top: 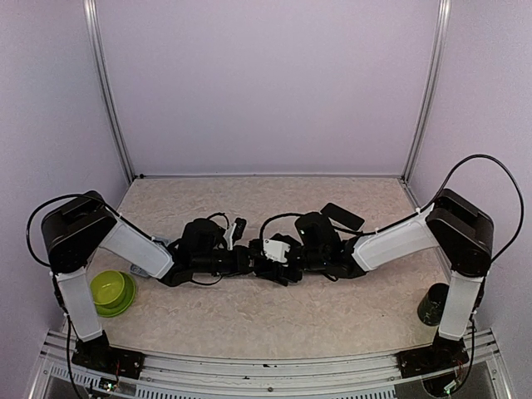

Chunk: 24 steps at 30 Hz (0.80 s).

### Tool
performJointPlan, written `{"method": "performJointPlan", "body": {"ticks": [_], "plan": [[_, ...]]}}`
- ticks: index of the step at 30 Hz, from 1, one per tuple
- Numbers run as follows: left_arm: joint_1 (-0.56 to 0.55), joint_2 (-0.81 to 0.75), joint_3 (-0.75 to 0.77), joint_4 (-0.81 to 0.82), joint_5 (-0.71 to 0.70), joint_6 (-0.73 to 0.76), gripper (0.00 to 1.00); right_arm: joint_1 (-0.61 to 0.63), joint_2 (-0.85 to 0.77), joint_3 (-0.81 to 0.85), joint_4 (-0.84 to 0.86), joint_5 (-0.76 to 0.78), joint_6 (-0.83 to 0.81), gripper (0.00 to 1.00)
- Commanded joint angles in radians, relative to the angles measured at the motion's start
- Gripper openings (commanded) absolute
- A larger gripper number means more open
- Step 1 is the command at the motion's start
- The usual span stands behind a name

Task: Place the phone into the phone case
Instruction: Pass from the right arm to the left

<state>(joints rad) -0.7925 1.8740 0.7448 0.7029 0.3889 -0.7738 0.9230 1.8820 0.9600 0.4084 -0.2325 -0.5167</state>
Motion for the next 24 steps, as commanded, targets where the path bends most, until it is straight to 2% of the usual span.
{"method": "performJointPlan", "body": {"ticks": [1,7,11,14,19,21,24], "plan": [[-0.005,0.014,0.016,-0.006,0.007,0.01,0.17,0.017,0.013,0.035,0.016,0.026,-0.014,0.56],[-0.005,0.011,0.01,-0.004,0.001,0.008,0.05,0.019,0.011,0.039,0.003,0.037,-0.021,0.59],[-0.005,0.009,0.007,-0.002,0.0,0.008,0.0,0.019,0.007,0.039,-0.008,0.042,-0.023,0.64],[-0.004,0.003,-0.002,0.007,-0.001,0.007,0.0,0.019,-0.011,0.034,-0.019,0.045,-0.032,0.71],[0.004,-0.021,-0.029,0.027,-0.009,0.007,0.0,0.019,-0.069,0.006,-0.04,0.059,-0.067,0.88],[0.01,-0.038,-0.047,0.041,-0.015,0.007,0.0,0.019,-0.096,-0.002,-0.057,0.065,-0.079,0.99],[0.024,-0.066,-0.067,0.057,-0.018,0.006,0.0,0.018,-0.137,-0.009,-0.085,0.071,-0.081,1.0]]}}
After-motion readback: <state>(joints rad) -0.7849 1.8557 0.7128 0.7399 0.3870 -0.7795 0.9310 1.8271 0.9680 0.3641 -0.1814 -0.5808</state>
